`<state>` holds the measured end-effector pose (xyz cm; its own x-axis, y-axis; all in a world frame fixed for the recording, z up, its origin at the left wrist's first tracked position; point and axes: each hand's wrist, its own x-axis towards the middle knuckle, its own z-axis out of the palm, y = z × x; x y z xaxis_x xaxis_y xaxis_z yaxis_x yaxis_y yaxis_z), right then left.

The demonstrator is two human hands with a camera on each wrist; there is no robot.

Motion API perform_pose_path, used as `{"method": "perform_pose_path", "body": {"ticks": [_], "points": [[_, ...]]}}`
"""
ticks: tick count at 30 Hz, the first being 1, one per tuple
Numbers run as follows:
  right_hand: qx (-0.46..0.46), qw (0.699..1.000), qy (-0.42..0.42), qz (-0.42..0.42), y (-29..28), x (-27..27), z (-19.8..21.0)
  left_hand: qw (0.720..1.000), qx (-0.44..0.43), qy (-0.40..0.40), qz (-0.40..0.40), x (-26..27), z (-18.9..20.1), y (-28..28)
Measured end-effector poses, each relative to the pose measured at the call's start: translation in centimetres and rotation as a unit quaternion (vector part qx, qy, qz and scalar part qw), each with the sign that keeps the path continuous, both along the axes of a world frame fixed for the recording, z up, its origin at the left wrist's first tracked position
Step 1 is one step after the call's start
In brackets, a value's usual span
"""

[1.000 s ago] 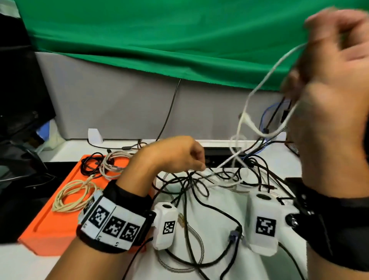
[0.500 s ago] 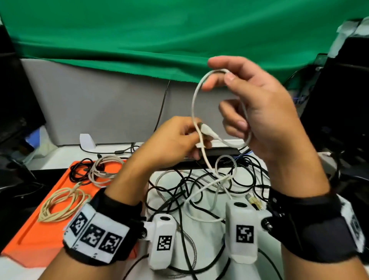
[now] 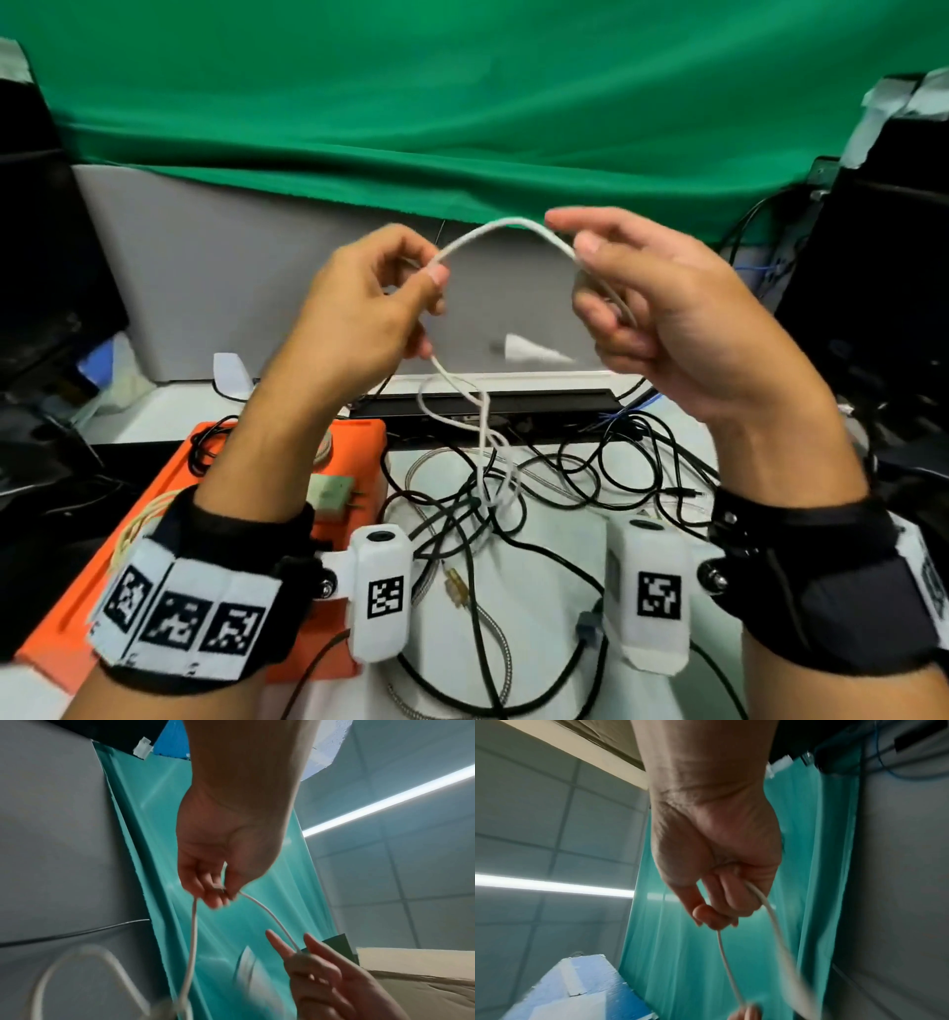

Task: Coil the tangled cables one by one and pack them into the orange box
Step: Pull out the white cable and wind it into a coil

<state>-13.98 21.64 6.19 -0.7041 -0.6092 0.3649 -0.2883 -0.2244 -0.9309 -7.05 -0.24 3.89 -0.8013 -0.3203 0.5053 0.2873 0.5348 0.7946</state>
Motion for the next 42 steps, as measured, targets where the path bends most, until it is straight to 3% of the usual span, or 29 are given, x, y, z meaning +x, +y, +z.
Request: {"method": "perform_pose_path", "body": {"ticks": [2,3,7,9,12,14,16,18,22,25,30,32,34,36,39,40,42], "points": [[0.074,0.991,0.087,-0.064,0.5,-0.9,-0.6,0.997,-0.014,0.030,0.063,0.3,0.3,-0.9],[0.104,0.980,0.136,-0.105,0.4,-1.3,-0.9,0.998,-0.013,0.037,0.050,0.6,0.5,-1.1],[0.156,0.936,0.249,-0.191,-0.3,-1.9,-1.6,0.990,-0.013,-0.011,-0.141,2.8,1.5,-0.2],[0.163,0.924,0.282,-0.202,-0.7,-1.7,-1.5,0.983,-0.015,-0.007,-0.184,3.0,1.7,0.1],[0.097,0.952,0.261,-0.126,-1.4,-1.1,-1.3,0.987,-0.111,0.005,-0.112,1.6,0.8,0.4],[0.060,0.967,0.239,-0.058,-1.8,-0.7,-1.2,0.980,-0.152,-0.036,-0.125,0.5,0.0,1.0],[0.063,0.966,0.248,-0.029,-2.1,-0.5,-1.3,0.974,-0.102,-0.069,-0.191,-0.1,-0.5,1.6],[0.074,0.964,0.255,-0.031,-2.2,-0.3,-1.3,0.978,-0.033,-0.076,-0.193,-0.3,-0.5,1.8],[0.059,0.981,0.158,-0.094,-2.2,-0.1,-1.0,0.998,-0.024,-0.047,-0.036,-0.9,-0.7,1.2],[0.140,0.981,0.105,-0.086,-3.0,0.0,-1.6,0.998,0.066,-0.004,0.016,-1.3,-0.6,1.1],[0.198,0.975,0.096,-0.039,-4.1,-0.6,-3.2,0.982,0.182,0.012,-0.043,-0.4,0.4,1.3],[0.205,0.969,0.117,-0.078,-3.8,-1.1,-3.2,0.976,0.184,-0.030,-0.110,0.2,0.6,0.9],[0.230,0.947,0.189,-0.122,-3.6,-1.5,-3.1,0.958,0.184,-0.086,-0.202,0.8,0.6,0.9],[0.225,0.944,0.202,-0.132,-3.5,-1.7,-3.2,0.919,0.256,-0.070,-0.292,1.1,0.8,1.4],[0.169,0.971,0.116,-0.121,-3.7,-2.2,-3.6,0.835,0.433,0.077,-0.332,1.0,1.6,1.4],[0.150,0.977,0.091,-0.118,-3.7,-2.4,-3.8,0.817,0.456,0.129,-0.328,0.9,1.8,1.1],[0.122,0.984,0.075,-0.109,-4.1,-2.6,-4.3,0.823,0.434,0.202,-0.306,0.8,1.8,0.3]]}}
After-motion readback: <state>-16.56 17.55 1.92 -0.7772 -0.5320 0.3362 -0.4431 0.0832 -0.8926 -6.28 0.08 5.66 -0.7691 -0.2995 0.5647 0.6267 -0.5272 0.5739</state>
